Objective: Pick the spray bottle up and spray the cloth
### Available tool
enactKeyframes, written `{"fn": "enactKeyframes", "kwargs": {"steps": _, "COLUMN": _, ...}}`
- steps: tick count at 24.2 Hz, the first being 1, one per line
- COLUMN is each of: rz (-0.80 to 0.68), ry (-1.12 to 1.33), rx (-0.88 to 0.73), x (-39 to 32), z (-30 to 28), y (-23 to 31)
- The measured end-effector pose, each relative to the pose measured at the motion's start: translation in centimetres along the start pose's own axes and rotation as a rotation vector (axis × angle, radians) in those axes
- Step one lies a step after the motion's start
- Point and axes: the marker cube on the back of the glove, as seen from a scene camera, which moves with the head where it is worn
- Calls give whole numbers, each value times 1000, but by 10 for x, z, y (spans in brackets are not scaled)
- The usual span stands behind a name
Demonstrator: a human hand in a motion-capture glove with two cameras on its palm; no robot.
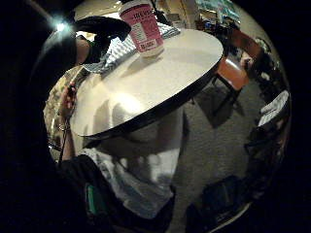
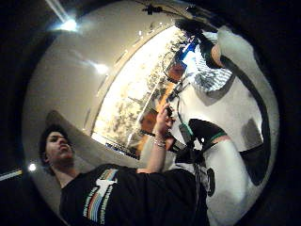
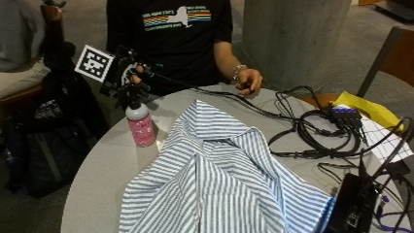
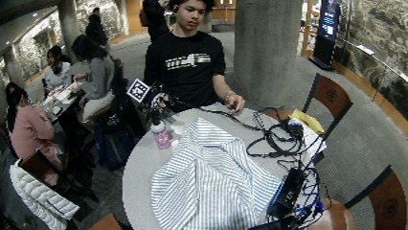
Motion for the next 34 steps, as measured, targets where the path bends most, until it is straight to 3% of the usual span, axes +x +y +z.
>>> {"fn": "enactKeyframes", "kwargs": {"steps": 4, "rz": 63, "ry": -158, "rx": 122, "x": 8, "z": -2, "y": -2}}
{"fn": "enactKeyframes", "kwargs": {"steps": 13, "rz": 216, "ry": -458, "rx": 211, "x": 25, "z": -3, "y": -2}}
{"fn": "enactKeyframes", "kwargs": {"steps": 34, "rz": 308, "ry": -308, "rx": 314, "x": 68, "z": 10, "y": -67}}
